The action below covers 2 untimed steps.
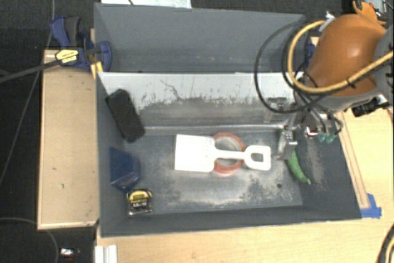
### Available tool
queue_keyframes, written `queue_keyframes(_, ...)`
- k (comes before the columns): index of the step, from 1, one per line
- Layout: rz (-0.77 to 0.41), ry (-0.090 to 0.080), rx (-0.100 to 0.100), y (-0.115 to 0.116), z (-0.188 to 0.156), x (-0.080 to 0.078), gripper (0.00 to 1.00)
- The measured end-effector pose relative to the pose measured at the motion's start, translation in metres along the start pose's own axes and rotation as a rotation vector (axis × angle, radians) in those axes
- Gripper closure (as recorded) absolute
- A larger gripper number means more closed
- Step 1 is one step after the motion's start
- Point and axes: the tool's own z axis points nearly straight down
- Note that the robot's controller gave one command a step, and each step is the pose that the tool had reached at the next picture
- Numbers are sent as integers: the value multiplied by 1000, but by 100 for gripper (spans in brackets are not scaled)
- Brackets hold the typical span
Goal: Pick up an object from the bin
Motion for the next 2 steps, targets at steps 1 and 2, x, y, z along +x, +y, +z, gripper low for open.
queue_keyframes(1,0,0,0,0,0,0,0)
queue_keyframes(2,133,-9,0,1,40,-25,0)
